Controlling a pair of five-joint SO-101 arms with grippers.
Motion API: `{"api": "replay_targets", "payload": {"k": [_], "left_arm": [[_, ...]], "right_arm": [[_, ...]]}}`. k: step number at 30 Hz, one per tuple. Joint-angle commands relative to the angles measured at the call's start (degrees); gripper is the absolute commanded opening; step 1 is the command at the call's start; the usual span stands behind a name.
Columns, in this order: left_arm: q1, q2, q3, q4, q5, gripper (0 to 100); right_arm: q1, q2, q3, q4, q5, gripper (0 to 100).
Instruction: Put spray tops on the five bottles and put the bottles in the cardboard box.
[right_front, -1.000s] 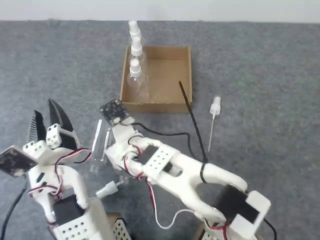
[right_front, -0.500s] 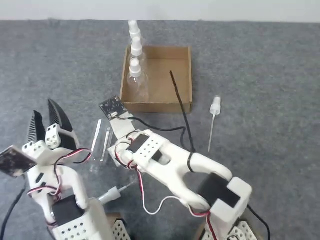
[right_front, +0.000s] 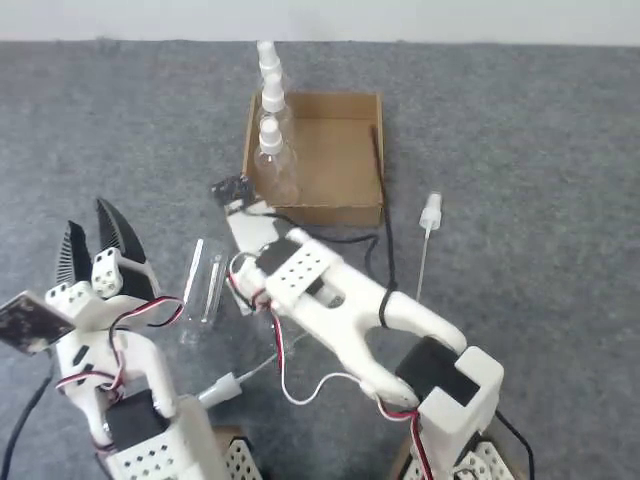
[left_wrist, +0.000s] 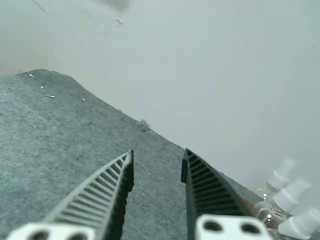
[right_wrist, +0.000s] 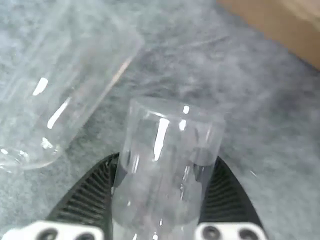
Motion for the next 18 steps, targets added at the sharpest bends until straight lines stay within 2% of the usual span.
{"api": "replay_targets", "payload": {"k": [1, 18], "left_arm": [[-0.44, -0.79, -3.38, 0.09, 0.26, 15], [-0.44, -0.79, -3.30, 0.09, 0.26, 15]], "right_arm": [[1.27, -1.10, -6.07, 6.11, -0.18, 6.0], [1.27, -1.19, -13.63, 21.32, -0.18, 5.5]]}}
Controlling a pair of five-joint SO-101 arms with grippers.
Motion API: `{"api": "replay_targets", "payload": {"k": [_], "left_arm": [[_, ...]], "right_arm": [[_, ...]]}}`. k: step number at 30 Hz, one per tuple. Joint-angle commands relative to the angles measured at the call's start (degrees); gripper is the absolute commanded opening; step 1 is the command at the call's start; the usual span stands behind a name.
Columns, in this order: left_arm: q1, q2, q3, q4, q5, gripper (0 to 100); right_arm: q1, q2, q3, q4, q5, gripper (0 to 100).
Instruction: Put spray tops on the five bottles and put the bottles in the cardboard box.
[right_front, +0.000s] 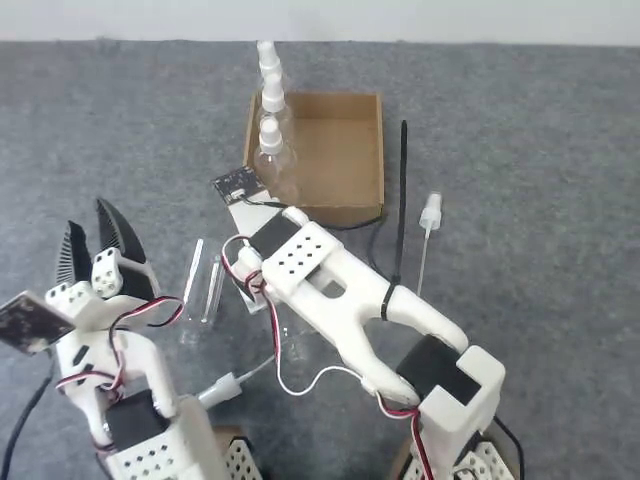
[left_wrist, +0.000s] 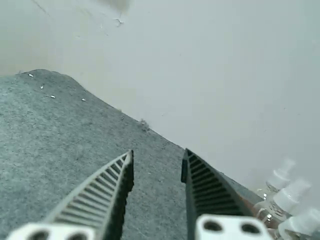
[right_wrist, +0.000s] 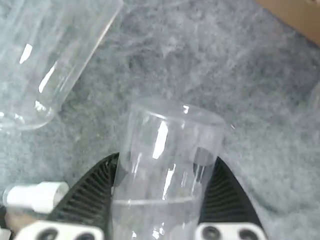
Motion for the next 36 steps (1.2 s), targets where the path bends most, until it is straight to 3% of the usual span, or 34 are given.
{"api": "replay_targets", "payload": {"k": [1, 23, 36], "left_arm": [[-0.44, -0.79, -3.30, 0.09, 0.26, 15], [-0.44, -0.79, -3.30, 0.09, 0.26, 15], [-0.35, -0.79, -3.30, 0.09, 0.26, 15]], "right_arm": [[0.92, -1.19, -4.04, 3.56, -0.18, 5.5], [1.54, -11.91, -3.78, 26.59, -0.62, 5.5], [21.23, -11.91, -3.78, 27.03, -15.65, 5.5]]}}
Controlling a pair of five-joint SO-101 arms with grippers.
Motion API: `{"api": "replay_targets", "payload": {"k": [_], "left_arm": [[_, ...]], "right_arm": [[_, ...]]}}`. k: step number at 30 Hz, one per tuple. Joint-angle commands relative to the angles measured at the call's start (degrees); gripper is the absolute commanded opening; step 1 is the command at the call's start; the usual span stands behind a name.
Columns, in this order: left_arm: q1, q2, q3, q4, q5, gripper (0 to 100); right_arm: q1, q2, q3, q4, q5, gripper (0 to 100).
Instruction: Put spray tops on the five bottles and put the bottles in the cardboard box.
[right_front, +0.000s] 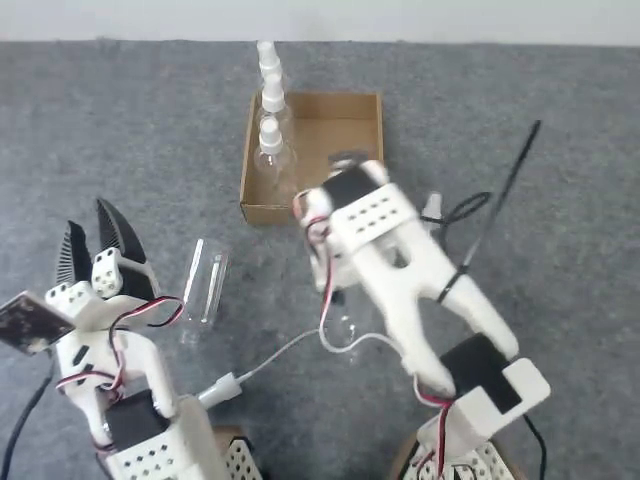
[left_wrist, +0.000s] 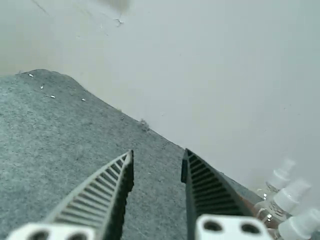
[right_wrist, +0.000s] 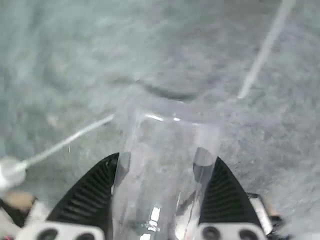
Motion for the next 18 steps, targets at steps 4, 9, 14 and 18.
{"api": "replay_targets", "payload": {"k": [4, 9, 14, 18], "left_arm": [[-0.35, -0.79, -3.30, 0.09, 0.26, 15], [-0.35, -0.79, -3.30, 0.09, 0.26, 15], [-0.35, -0.79, -3.30, 0.09, 0.26, 15], [-0.35, -0.79, -3.30, 0.09, 0.26, 15]], "right_arm": [[9.10, -4.00, -3.16, 1.80, -7.12, 5.5], [13.76, -4.00, -3.16, 1.89, -9.23, 5.5], [17.27, -3.56, -3.16, 1.45, -21.19, 5.5], [17.36, -3.56, -3.16, 1.63, -28.40, 5.8]]}}
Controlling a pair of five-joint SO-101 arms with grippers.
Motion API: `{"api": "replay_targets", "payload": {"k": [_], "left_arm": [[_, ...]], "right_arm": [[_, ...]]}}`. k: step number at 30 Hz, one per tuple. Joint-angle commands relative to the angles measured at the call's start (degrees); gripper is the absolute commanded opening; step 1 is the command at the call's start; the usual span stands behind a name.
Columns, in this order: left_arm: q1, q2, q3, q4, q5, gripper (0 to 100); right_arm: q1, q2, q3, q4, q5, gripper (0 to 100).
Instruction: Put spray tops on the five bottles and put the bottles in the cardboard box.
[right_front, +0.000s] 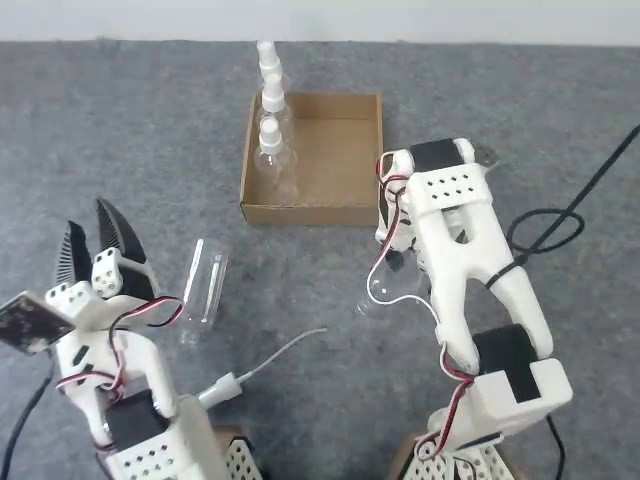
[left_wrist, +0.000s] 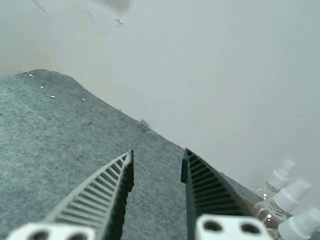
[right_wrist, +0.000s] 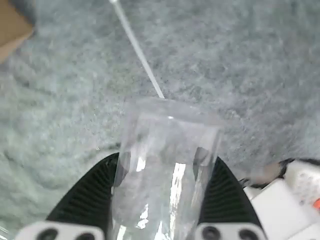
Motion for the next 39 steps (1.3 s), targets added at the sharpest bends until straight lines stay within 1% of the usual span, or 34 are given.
{"api": "replay_targets", "payload": {"k": [1, 10, 12, 17, 24, 30, 32, 37, 39], "left_arm": [[-0.35, -0.79, -3.30, 0.09, 0.26, 15], [-0.35, -0.79, -3.21, 0.18, 0.26, 15], [-0.35, -0.79, -3.21, 0.18, 0.26, 15], [-0.35, -0.79, -3.21, 0.18, 0.26, 15], [-0.35, -0.79, -3.21, 0.18, 0.26, 15], [-0.35, -0.79, -3.21, 0.18, 0.18, 15], [-0.35, -0.79, -3.21, 0.09, 0.18, 15], [-0.35, -0.79, -3.21, 0.09, 0.18, 15], [-0.35, -0.79, -3.21, 0.09, 0.18, 15]], "right_arm": [[0.84, -3.56, -3.08, 1.54, -6.86, 5.8], [0.92, -3.38, -3.08, 1.19, -20.13, 6.0], [0.92, -2.33, -3.08, 1.19, -21.80, 6.0], [0.84, 4.79, -3.16, 0.66, -21.98, 5.7], [0.92, 15.43, -3.34, -5.49, -21.89, 5.6], [1.01, 16.13, -3.43, -6.55, -22.24, 6.2], [0.92, 15.69, -3.43, -6.55, -22.33, 9.3], [0.13, 15.52, -3.43, -6.20, -22.59, 26.0], [-0.40, 15.69, -3.43, -6.11, -22.51, 28.0]]}}
